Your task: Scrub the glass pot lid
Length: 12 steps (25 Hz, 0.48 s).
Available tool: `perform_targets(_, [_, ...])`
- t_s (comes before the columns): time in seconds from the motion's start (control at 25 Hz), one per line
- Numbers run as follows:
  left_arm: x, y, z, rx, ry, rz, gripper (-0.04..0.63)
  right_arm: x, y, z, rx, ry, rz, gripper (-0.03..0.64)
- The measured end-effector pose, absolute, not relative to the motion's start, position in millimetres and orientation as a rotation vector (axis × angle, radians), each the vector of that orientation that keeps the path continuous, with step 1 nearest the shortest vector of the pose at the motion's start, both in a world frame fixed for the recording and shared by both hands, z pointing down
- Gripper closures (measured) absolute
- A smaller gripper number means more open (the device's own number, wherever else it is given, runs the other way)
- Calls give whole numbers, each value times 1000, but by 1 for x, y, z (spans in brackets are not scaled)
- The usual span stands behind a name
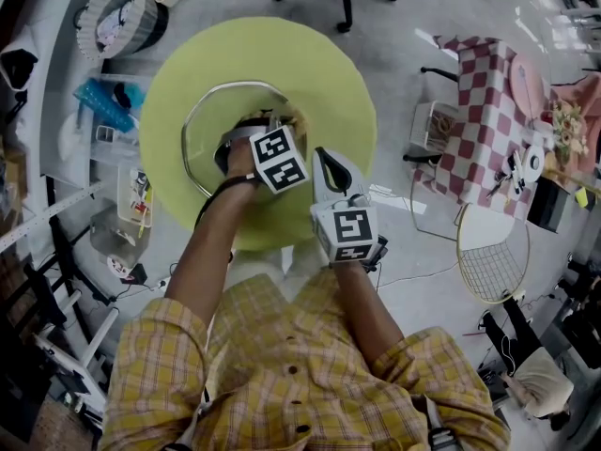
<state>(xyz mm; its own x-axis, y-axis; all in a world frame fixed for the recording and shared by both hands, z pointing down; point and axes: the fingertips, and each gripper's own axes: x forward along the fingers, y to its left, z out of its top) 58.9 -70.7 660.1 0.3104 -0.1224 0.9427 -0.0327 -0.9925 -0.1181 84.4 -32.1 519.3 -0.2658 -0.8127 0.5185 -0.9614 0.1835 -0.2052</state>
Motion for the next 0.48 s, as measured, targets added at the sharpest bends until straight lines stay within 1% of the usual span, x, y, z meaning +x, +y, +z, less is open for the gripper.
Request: perform_targets(0.48, [44,-101,659,-2513,269,-1795,554,75,-40,521,1665,-2181,721,620])
